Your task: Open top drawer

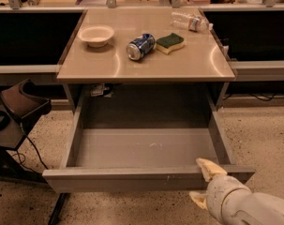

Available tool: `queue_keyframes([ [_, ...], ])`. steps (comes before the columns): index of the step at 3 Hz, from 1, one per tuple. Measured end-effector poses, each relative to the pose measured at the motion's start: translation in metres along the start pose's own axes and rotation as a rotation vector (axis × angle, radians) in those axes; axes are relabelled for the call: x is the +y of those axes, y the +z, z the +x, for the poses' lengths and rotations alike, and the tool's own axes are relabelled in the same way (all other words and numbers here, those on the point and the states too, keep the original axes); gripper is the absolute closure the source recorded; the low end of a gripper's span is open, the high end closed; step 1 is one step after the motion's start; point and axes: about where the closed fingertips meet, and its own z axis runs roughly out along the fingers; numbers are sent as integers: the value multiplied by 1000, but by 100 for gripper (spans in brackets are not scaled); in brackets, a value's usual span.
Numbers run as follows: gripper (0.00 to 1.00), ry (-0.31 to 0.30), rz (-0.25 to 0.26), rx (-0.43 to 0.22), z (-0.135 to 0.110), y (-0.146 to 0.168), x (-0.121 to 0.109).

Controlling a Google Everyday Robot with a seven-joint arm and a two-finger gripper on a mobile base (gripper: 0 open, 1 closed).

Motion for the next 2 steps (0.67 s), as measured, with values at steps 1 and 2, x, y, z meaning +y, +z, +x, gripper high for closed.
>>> queue_keyframes([
  [1,0,0,0,0,0,0,0],
  [2,0,0,0,0,0,0,0],
])
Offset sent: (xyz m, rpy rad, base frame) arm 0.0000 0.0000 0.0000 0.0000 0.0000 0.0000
